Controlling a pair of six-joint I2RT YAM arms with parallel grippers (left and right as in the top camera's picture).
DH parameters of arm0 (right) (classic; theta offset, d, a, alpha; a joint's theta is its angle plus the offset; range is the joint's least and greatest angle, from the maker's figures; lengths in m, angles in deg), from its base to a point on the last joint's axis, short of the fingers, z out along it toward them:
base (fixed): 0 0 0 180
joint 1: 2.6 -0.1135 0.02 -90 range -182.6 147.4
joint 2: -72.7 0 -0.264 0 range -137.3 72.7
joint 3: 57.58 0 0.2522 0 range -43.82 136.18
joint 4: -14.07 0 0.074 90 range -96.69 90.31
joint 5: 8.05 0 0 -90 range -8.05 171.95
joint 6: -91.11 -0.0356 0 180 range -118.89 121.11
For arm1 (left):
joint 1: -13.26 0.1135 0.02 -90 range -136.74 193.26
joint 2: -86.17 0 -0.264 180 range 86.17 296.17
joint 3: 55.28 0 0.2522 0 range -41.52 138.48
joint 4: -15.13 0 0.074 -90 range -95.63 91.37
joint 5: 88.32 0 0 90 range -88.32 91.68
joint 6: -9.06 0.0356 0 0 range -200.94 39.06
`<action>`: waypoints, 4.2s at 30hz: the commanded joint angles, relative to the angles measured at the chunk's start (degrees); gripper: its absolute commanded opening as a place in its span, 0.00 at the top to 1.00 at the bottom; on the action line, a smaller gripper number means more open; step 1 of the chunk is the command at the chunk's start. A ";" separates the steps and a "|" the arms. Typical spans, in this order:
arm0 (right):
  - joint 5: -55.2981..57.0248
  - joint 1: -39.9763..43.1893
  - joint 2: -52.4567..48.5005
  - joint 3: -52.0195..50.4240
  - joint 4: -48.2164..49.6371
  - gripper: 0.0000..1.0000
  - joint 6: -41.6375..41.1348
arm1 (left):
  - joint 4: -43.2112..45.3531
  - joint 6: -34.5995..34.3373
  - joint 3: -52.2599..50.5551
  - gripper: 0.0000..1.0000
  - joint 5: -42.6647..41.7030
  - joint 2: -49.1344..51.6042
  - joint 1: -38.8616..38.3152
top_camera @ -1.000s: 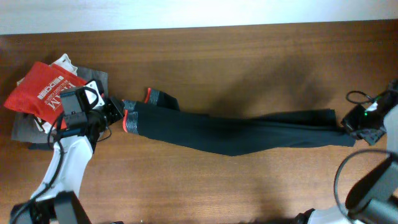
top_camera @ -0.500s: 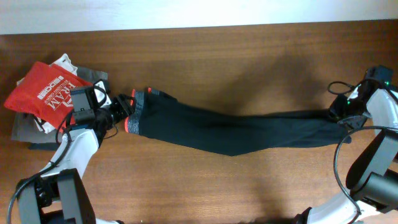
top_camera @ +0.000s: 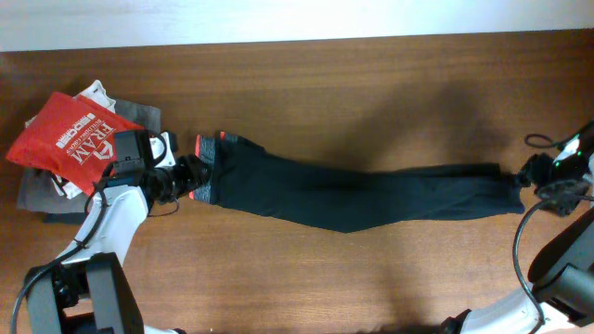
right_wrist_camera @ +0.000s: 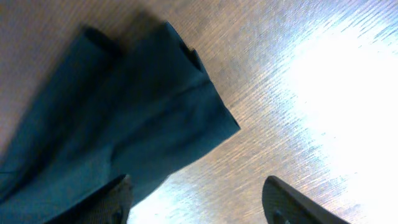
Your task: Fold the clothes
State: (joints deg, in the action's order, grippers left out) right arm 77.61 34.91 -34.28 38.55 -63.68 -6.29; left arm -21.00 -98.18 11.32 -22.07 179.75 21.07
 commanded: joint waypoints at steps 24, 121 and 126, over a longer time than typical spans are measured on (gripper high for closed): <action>-11.56 0.00 0.37 -21.24 25.53 0.19 4.28 | -0.92 2.80 0.87 0.41 1.25 0.59 -0.33; 4.85 -56.54 5.01 12.79 -6.19 0.44 -2.10 | -12.92 2.78 4.33 0.01 -10.23 5.16 -5.55; 4.85 -56.61 5.01 11.54 -6.25 0.44 -2.12 | -13.07 -2.43 4.33 0.01 -12.04 8.72 -9.62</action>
State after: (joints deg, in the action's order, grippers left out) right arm 81.18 -21.50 -29.25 50.74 -69.84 -7.91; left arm -33.81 -96.58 14.65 -30.82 186.57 13.09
